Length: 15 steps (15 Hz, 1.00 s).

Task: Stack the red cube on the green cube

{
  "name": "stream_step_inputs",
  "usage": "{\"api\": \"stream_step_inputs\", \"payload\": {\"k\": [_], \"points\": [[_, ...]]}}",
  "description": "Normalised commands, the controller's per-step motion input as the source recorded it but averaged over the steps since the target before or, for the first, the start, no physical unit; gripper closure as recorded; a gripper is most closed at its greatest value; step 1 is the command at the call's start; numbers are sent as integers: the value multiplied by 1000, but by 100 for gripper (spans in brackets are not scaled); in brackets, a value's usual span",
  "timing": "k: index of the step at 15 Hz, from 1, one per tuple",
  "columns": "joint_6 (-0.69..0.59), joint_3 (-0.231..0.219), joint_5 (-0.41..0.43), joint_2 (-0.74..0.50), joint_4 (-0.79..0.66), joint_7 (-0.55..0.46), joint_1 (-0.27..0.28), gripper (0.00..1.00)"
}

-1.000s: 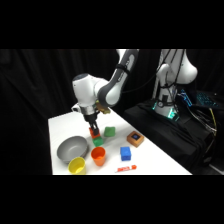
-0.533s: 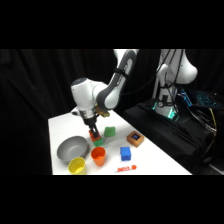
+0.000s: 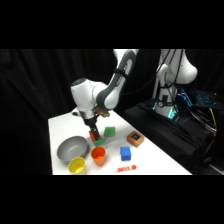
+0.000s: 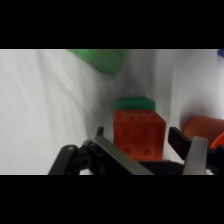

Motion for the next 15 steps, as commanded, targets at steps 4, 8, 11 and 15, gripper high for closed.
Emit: {"api": "stream_step_inputs", "payload": {"k": [4,8,11,15], "points": [[-208,-33,-55,-234,-20,-23,38,0],[-247,-56,-107,-296,-45,11,66,0],[-287,-39,-89,-297,-16,0,58,0],[-319,-37,-98,-247,50,25,59,0]]}}
